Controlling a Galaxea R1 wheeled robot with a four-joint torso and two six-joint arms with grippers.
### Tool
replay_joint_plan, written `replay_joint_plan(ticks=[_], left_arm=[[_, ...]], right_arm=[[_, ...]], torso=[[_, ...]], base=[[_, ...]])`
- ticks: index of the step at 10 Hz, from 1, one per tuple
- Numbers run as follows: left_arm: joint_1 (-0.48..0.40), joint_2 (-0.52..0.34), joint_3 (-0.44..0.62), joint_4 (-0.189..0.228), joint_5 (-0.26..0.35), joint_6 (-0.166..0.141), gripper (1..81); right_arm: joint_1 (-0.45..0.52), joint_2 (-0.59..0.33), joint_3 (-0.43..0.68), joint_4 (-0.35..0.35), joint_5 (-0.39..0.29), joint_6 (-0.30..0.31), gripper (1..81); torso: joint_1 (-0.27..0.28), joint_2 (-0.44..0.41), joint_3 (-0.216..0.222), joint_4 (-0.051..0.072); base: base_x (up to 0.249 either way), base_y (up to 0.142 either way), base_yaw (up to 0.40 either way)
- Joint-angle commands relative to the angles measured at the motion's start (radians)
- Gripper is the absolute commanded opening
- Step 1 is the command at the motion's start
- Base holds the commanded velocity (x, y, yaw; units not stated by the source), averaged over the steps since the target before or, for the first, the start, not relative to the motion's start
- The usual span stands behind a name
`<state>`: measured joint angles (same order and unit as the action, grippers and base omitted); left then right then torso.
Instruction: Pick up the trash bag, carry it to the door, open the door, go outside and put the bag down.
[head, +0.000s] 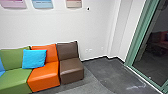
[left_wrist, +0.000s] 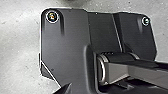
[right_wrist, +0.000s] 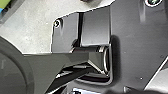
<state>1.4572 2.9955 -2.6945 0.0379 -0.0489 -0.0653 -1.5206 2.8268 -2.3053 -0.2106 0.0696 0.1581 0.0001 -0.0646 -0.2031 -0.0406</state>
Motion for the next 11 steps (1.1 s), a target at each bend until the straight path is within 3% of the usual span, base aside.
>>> replay_joint_plan(ticks=[1,2,3,5,7,11], left_arm=[[-0.031,-0.137,0.171,-0.001,0.06,-0.007,81.1],[-0.033,-0.165,0.197,-0.003,0.055,-0.008,81.1],[-0.034,-0.187,0.215,-0.003,0.054,-0.01,81.1],[-0.039,-0.236,0.274,-0.004,0.054,-0.011,81.1],[-0.05,-0.294,0.363,-0.006,0.06,-0.011,81.1],[-0.065,-0.329,0.383,-0.035,0.063,-0.013,81.1]], right_arm=[[0.047,-0.112,0.155,0.002,-0.054,0.008,81.1],[0.064,-0.146,0.195,0.002,-0.054,0.009,81.1],[0.084,-0.184,0.237,0.008,-0.054,0.009,81.1],[0.131,-0.273,0.346,0.049,-0.054,0.011,81.1],[0.185,-0.356,0.439,0.083,-0.054,0.011,81.1],[0.294,-0.383,0.445,0.105,-0.12,0.012,81.1]], torso=[[0.0,0.0,0.0,0.0],[0.0,0.0,0.0,0.0],[0.064,-0.1,0.0,0.0],[0.075,-0.117,-0.09,0.0],[0.106,-0.17,-0.136,0.0],[0.2,-0.316,-0.261,0.0]], base=[[0.0,0.0,0.0],[0.0,0.0,0.0],[0.0,0.0,0.0],[0.0,0.0,0.0],[0.0,0.0,0.0],[0.0,0.0,0.0]])
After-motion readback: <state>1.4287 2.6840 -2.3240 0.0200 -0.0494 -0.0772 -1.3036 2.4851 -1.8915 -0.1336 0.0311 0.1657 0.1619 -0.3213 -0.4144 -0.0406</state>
